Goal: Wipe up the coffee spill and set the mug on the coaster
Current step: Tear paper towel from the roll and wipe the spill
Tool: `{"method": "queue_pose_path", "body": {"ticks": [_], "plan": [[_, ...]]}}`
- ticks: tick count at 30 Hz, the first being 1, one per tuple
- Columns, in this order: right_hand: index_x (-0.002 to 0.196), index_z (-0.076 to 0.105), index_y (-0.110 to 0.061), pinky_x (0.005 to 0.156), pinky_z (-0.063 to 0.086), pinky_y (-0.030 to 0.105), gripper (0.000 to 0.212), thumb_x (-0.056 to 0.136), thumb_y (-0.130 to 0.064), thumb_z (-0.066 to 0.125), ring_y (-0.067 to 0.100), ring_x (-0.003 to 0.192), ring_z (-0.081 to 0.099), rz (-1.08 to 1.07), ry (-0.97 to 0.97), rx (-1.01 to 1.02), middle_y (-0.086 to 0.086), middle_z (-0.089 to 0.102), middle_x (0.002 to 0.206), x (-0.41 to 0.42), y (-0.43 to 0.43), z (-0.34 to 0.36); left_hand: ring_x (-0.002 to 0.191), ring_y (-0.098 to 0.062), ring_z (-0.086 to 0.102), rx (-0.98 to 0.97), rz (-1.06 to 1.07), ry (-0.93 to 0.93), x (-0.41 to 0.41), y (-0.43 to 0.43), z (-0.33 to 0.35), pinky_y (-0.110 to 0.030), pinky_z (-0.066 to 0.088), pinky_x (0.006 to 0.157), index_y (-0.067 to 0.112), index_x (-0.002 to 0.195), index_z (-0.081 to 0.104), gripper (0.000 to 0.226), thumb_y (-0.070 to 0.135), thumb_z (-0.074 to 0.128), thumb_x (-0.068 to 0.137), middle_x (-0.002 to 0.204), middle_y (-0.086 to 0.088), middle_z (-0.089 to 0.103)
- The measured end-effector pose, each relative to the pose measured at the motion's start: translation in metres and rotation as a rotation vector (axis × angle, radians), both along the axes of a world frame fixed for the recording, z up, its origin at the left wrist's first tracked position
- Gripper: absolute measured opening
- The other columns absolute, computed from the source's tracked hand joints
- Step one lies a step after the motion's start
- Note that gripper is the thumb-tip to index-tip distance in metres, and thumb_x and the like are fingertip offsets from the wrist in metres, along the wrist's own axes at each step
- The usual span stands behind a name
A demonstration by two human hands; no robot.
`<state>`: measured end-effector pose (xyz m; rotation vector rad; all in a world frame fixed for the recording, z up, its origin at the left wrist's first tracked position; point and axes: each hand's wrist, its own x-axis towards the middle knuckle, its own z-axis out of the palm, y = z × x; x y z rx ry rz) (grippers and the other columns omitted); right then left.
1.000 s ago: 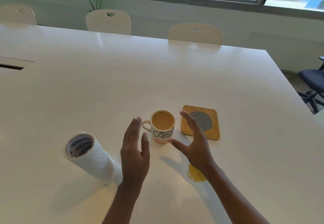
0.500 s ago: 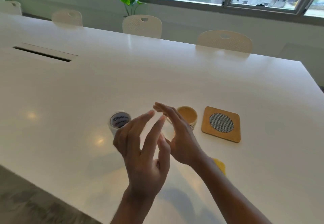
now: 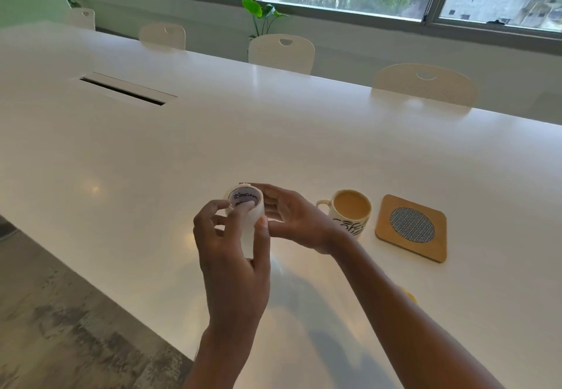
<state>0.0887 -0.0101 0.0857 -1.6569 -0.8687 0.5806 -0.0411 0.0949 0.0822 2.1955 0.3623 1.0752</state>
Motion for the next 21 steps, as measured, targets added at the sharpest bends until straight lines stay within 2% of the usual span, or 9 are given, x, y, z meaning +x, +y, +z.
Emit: {"method": "queue_pose_path", "body": {"ticks": [2,5,8,10,12,14,16,18,21], "plan": [[0.153,0.051,-0.009,0.120,0.048,0.040,0.064,0.095,-0.004,0.079,0.018,0.136,0.064,-0.058,-0.037,0.004,0.007,0.067,0.146,-0.003,0.001,-0.001,0.118,-0.023,0.057,-0.036,-0.007,-0.004,-0.001,0.002,0.002,-0.031,0.054,0.097,0.008,0.127,0.070,0.032,0.028,0.064,0.102,0.136,-0.012,0.052],[0.144,0.060,-0.008,0.113,0.053,0.041,0.061,0.088,-0.006,0.087,0.020,0.126,0.068,-0.136,-0.119,0.011,0.008,0.071,0.134,-0.006,0.001,-0.004,0.122,-0.002,0.052,-0.083,-0.033,-0.018,-0.003,0.005,0.008,-0.005,0.040,0.101,0.004,0.122,0.068,0.030,0.027,0.067,0.103,0.138,-0.013,0.055],[0.136,0.066,-0.005,0.106,0.056,0.038,0.055,0.086,-0.003,0.088,0.026,0.117,0.070,-0.150,-0.155,0.036,0.014,0.069,0.125,-0.008,-0.001,-0.008,0.125,-0.014,0.056,-0.104,-0.055,0.005,-0.004,0.008,0.013,0.000,0.038,0.100,0.003,0.121,0.065,0.043,0.035,0.074,0.094,0.138,-0.013,0.058],[0.130,0.069,0.001,0.100,0.057,0.033,0.044,0.088,0.002,0.085,0.024,0.107,0.072,-0.165,-0.136,0.081,0.020,0.073,0.118,-0.010,-0.003,-0.011,0.124,-0.017,0.058,-0.099,-0.066,0.021,-0.004,0.012,0.014,-0.004,0.041,0.101,0.004,0.122,0.063,0.051,0.039,0.081,0.089,0.139,-0.010,0.059],[0.122,0.072,0.006,0.096,0.058,0.032,0.032,0.091,0.006,0.080,0.025,0.100,0.073,-0.198,-0.105,0.135,0.025,0.075,0.112,-0.013,-0.003,-0.014,0.125,-0.021,0.060,-0.094,-0.074,0.027,-0.005,0.017,0.014,-0.019,0.049,0.103,0.006,0.120,0.063,0.053,0.037,0.086,0.085,0.140,-0.010,0.060],[0.113,0.075,0.007,0.091,0.057,0.029,0.020,0.093,0.004,0.077,0.021,0.095,0.073,-0.244,-0.090,0.177,0.022,0.075,0.106,-0.016,-0.003,-0.016,0.126,-0.024,0.062,-0.110,-0.080,0.024,-0.004,0.024,0.012,-0.038,0.056,0.101,0.007,0.114,0.064,0.045,0.032,0.087,0.084,0.140,-0.009,0.061],[0.105,0.078,0.005,0.087,0.055,0.025,0.010,0.096,0.002,0.075,0.013,0.091,0.070,-0.298,-0.094,0.209,0.017,0.074,0.102,-0.020,-0.003,-0.018,0.125,-0.023,0.063,-0.148,-0.097,0.010,-0.005,0.030,0.010,-0.048,0.058,0.098,0.009,0.107,0.067,0.031,0.026,0.085,0.088,0.140,-0.001,0.061],[0.102,0.078,0.000,0.088,0.056,0.031,0.006,0.098,-0.003,0.074,0.014,0.092,0.071,-0.357,-0.076,0.231,0.018,0.076,0.102,-0.023,-0.006,-0.020,0.130,-0.024,0.062,-0.171,-0.137,-0.016,-0.007,0.035,0.008,-0.053,0.057,0.099,0.012,0.106,0.069,0.017,0.018,0.080,0.094,0.137,0.010,0.060],[0.103,0.076,-0.007,0.092,0.058,0.043,0.008,0.102,-0.013,0.072,0.024,0.096,0.075,-0.422,-0.039,0.234,0.016,0.079,0.103,-0.027,-0.012,-0.024,0.131,-0.022,0.060,-0.187,-0.146,-0.022,-0.009,0.039,0.007,-0.054,0.056,0.101,0.014,0.105,0.070,0.018,0.014,0.066,0.088,0.143,0.002,0.059]]}}
